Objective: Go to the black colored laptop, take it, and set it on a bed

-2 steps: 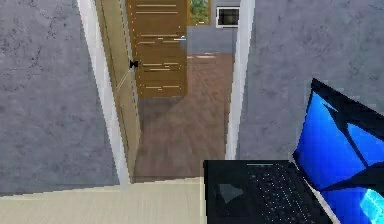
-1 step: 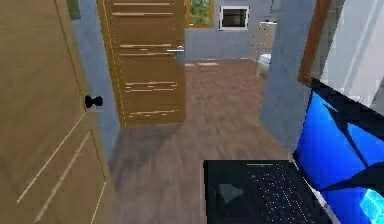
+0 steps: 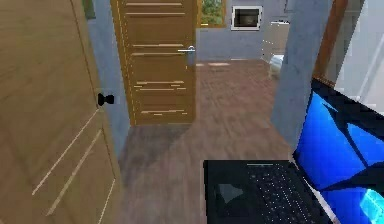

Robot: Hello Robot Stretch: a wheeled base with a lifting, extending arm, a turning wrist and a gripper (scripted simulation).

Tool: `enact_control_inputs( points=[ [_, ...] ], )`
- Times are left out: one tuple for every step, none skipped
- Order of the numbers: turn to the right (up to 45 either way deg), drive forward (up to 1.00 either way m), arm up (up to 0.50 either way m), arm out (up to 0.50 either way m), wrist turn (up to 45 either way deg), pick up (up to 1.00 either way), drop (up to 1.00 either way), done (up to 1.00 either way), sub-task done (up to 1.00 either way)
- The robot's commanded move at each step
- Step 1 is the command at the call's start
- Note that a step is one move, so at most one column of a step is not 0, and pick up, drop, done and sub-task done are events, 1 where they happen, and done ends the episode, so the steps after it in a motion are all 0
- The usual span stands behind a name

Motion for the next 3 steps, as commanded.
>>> enact_control_inputs(
  points=[
    [0.0, 0.70, 0.00, 0.00, 0.0, 0.00, 0.00, 0.00, 0.00],
    [15.0, 0.00, 0.00, 0.00, 0.0, 0.00, 0.00, 0.00, 0.00],
    [3.0, 0.00, 0.00, 0.00, 0.0, 0.00, 0.00, 0.00, 0.00]
  ],
)
